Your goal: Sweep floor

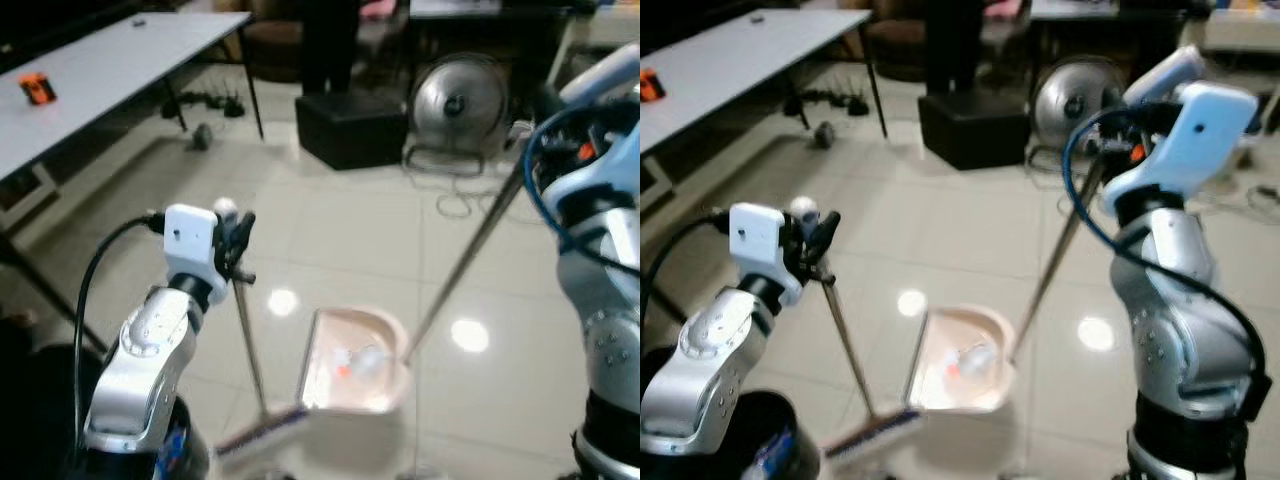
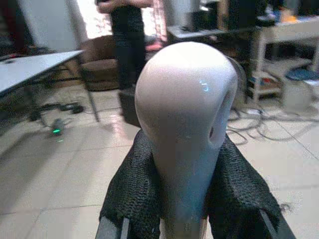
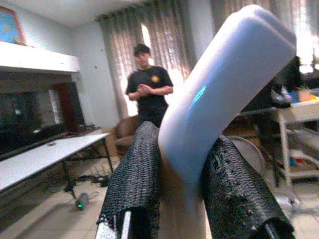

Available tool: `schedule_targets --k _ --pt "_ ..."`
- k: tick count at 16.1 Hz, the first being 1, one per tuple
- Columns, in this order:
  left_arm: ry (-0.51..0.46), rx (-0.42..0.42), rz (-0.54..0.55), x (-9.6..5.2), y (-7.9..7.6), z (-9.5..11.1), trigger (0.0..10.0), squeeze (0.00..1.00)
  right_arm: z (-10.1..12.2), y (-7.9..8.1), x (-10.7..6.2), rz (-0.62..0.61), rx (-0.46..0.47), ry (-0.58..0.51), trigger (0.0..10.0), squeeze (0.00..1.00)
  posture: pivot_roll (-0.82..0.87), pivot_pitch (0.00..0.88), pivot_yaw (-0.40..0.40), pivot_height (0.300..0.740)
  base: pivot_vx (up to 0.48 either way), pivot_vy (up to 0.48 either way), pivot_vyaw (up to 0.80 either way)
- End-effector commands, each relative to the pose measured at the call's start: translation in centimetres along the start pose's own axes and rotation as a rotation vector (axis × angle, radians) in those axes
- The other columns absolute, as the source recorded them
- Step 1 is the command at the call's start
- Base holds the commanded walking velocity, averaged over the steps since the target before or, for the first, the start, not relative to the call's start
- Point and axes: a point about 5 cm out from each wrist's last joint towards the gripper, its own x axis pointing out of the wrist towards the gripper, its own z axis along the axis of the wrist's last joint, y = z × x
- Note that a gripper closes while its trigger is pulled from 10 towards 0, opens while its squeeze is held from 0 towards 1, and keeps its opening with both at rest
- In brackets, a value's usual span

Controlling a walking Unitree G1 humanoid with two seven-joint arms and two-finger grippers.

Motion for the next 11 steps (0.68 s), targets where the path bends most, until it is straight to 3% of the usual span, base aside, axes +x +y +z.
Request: schedule_targets --k 1,6,11 --pt "-0.008 0.024 0.024 -0.3 0.4 0.4 10.0 0.00 0.7 0.6 0.3 0.042 0.036 -0.021 10.0 0.00 -0.04 0.000 0.055 0.740 0.000 0.000 0.00" --pt "-0.016 0.051 0.030 -1.2 0.5 0.7 10.0 0.00 1.2 1.7 1.1 0.108 0.102 0.018 10.0 0.00 -0.01 0.000 0.036 0.740 0.000 0.000 0.00" --pt "-0.001 0.065 0.027 -2.0 0.3 0.9 10.0 0.00 1.5 2.3 1.6 0.126 0.143 0.019 10.0 0.00 0.00 0.000 0.041 0.740 0.000 0.000 0.80"
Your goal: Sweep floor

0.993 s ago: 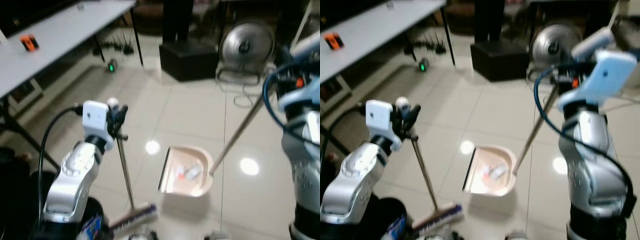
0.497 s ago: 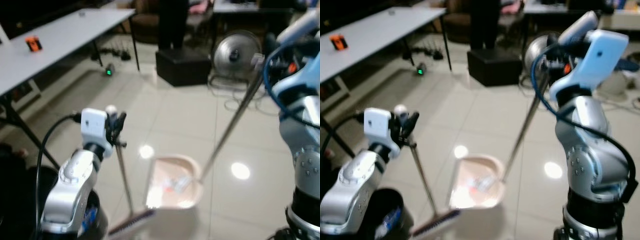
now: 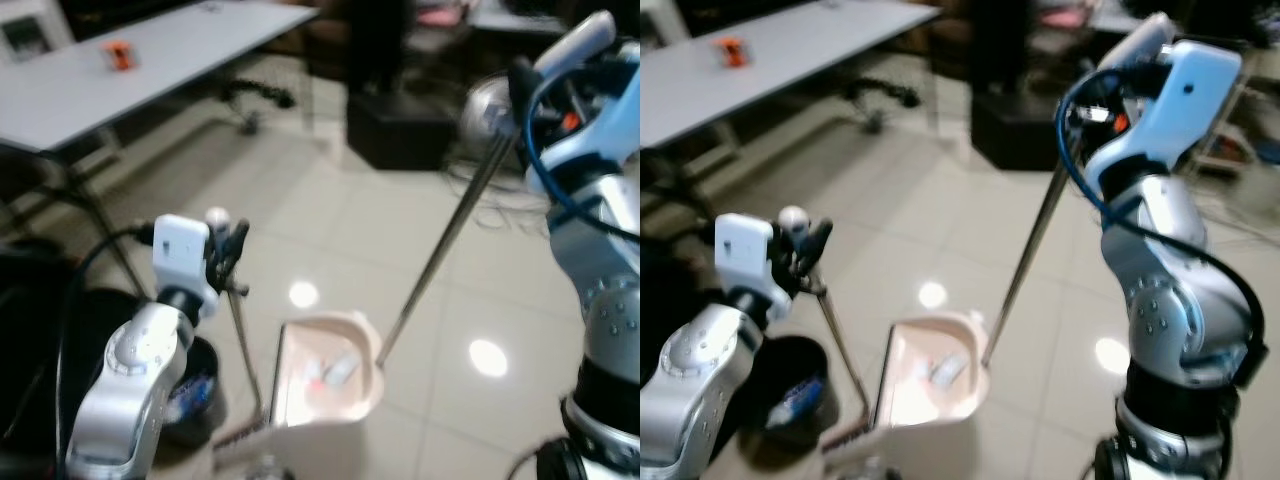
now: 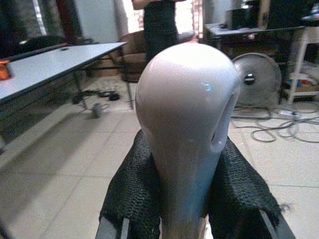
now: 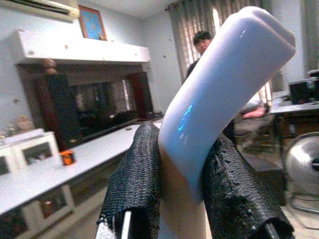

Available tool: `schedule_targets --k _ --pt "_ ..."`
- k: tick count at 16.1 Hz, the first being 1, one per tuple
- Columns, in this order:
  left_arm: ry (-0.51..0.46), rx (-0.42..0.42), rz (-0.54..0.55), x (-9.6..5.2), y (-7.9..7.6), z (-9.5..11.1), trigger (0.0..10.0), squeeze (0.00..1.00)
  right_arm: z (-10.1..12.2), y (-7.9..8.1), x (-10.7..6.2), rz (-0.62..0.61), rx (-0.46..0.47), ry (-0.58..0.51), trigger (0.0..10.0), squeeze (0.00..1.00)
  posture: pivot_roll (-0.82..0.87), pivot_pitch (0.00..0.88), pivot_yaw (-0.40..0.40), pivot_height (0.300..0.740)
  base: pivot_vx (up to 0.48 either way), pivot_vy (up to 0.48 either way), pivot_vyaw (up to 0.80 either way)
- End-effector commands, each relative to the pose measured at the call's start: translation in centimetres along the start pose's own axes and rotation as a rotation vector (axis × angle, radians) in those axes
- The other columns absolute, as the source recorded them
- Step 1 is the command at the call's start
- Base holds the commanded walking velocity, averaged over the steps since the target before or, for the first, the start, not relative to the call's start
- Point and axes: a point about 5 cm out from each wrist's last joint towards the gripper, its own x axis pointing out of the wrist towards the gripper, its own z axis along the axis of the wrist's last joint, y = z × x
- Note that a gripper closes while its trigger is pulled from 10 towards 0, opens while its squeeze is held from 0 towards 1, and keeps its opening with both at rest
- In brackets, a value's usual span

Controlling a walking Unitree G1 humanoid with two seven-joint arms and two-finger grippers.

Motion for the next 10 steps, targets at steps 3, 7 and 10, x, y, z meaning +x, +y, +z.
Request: schedule_targets --k 3,7,10 --pt "-0.018 0.029 0.007 -0.13 0.12 1.01 10.0 0.00 1.03 0.47 0.37 0.022 0.032 -0.039 10.0 0.00 0.01 0.000 0.050 0.740 0.000 0.000 0.80" --pt "-0.007 0.030 -0.036 -0.18 -0.22 1.25 10.0 0.00 1.36 0.37 0.56 0.016 0.034 -0.054 10.0 0.00 0.02 0.000 0.056 0.740 0.000 0.000 0.80" --pt "0.015 0.042 -0.015 -0.21 -0.02 0.75 10.0 0.00 1.81 -0.06 0.66 -0.004 0.029 -0.075 10.0 0.00 0.01 0.000 0.059 0.740 0.000 0.000 0.80"
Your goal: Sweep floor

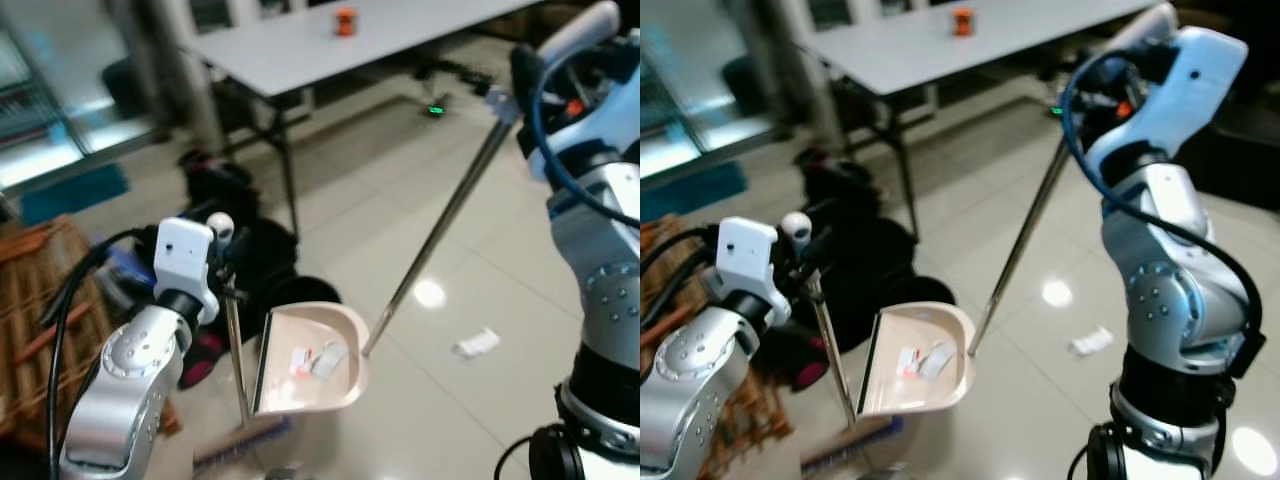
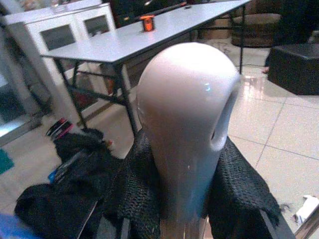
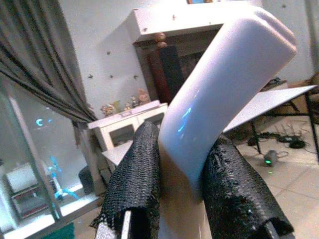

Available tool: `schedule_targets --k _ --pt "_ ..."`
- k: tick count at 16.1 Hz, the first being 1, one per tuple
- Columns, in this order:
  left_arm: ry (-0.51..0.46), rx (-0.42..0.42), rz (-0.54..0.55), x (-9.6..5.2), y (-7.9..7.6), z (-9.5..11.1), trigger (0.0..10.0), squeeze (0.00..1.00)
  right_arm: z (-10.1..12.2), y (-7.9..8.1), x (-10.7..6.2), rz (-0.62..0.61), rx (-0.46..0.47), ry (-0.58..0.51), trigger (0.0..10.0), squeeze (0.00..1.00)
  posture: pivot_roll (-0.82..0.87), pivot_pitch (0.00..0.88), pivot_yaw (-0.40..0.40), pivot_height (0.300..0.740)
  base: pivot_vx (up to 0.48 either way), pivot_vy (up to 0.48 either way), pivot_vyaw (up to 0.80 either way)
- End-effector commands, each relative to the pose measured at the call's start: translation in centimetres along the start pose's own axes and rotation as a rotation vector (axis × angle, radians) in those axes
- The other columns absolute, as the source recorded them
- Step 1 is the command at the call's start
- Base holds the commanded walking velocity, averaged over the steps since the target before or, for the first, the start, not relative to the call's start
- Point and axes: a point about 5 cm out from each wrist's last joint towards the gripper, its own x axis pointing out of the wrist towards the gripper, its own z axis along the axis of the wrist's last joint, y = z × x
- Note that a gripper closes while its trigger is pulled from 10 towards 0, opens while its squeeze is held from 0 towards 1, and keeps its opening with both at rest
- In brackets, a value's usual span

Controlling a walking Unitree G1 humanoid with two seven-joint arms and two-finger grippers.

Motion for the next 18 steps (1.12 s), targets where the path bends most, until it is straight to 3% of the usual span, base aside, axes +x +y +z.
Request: schedule_targets --k 1,4,5,9,18 --pt "-0.013 0.023 0.023 0.1 0.5 0.4 10.0 0.00 1.0 0.5 0.3 0.013 0.009 -0.048 10.0 0.00 0.01 0.000 0.062 0.740 0.000 0.000 0.80" --pt "-0.030 0.020 0.052 0.4 0.7 0.3 10.0 0.00 1.2 -0.1 0.3 -0.026 -0.044 -0.068 10.0 0.00 0.00 0.000 0.063 0.740 0.000 0.000 0.27" --pt "-0.034 0.038 0.083 0.8 0.9 0.2 10.0 0.00 1.3 -0.5 0.3 -0.046 -0.101 -0.075 10.0 0.00 0.00 0.000 0.060 0.740 0.000 0.000 0.00" --pt "-0.050 0.019 0.103 1.6 0.9 0.3 10.0 0.00 1.5 -0.4 0.5 -0.032 -0.174 -0.093 10.0 0.00 -0.01 0.000 0.063 0.740 0.237 0.000 0.00" --pt "-0.054 0.014 0.110 1.7 0.9 0.1 10.0 0.00 1.4 -0.2 0.7 -0.031 -0.184 -0.113 10.0 0.00 -0.01 0.000 0.064 0.740 0.387 0.000 0.00"
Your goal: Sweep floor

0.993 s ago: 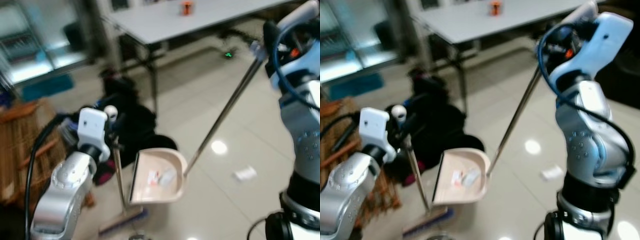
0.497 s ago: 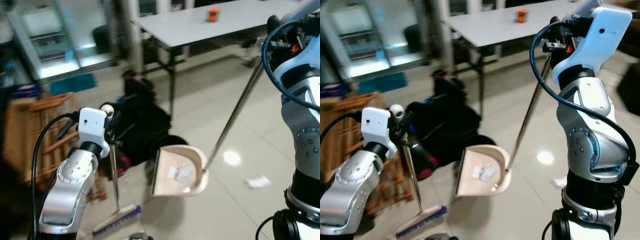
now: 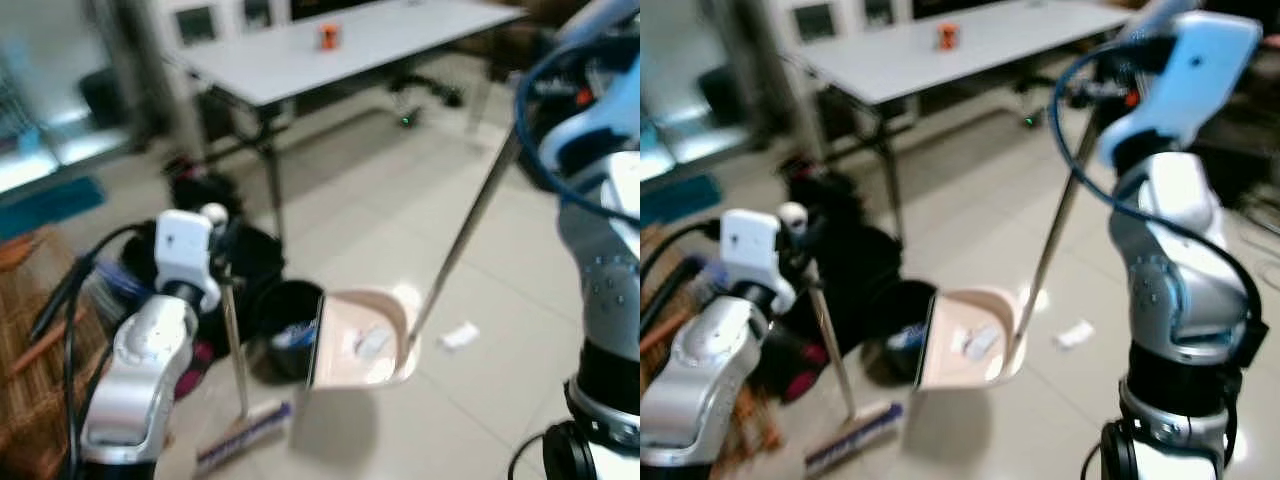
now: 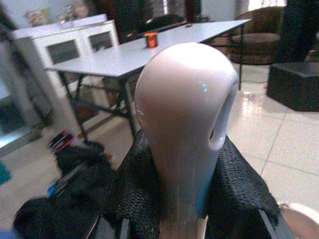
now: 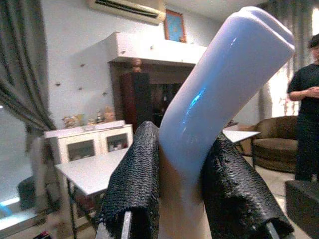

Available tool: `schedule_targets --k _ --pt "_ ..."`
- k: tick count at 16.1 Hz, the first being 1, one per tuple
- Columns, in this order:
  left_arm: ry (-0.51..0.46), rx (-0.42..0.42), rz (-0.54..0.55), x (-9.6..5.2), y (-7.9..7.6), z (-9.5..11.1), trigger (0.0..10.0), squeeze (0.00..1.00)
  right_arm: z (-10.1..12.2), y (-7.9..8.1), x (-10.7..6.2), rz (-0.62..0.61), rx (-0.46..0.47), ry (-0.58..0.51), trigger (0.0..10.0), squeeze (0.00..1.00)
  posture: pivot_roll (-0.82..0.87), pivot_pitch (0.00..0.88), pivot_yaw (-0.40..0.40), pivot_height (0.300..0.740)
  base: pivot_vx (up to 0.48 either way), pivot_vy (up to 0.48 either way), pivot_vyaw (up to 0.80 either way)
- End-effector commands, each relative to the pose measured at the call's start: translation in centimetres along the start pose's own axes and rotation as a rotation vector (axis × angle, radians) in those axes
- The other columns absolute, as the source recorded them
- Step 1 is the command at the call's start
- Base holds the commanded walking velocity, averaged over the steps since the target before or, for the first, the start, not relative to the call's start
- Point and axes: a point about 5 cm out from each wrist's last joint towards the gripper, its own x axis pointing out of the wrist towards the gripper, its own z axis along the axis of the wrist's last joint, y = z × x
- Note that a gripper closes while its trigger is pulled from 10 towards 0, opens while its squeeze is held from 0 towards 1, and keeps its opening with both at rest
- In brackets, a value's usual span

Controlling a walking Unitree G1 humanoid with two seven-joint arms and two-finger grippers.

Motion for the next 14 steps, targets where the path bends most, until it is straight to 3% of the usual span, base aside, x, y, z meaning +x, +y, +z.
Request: schedule_targets --k 1,7,10,14 --pt "-0.038 0.012 -0.004 0.20 -0.18 0.81 10.0 0.00 0.87 -0.33 0.10 -0.018 0.006 -0.053 10.0 0.00 -0.01 0.000 0.061 0.740 0.398 0.000 0.00" --pt "-0.034 0.010 -0.002 0.19 -0.09 0.73 10.0 0.00 0.75 -0.04 0.18 0.002 -0.005 -0.049 10.0 0.00 -0.01 0.000 0.061 0.740 0.397 0.000 0.00" --pt "-0.033 0.009 -0.003 0.12 -0.09 0.69 10.0 0.00 0.74 0.04 0.22 0.005 -0.002 -0.052 10.0 0.00 -0.01 0.000 0.060 0.740 0.399 0.000 0.71" --pt "-0.031 0.010 -0.004 0.19 -0.04 0.64 10.0 0.00 0.81 -0.40 0.26 -0.022 0.036 -0.069 10.0 0.00 -0.01 0.000 0.061 0.740 0.397 0.000 0.00"
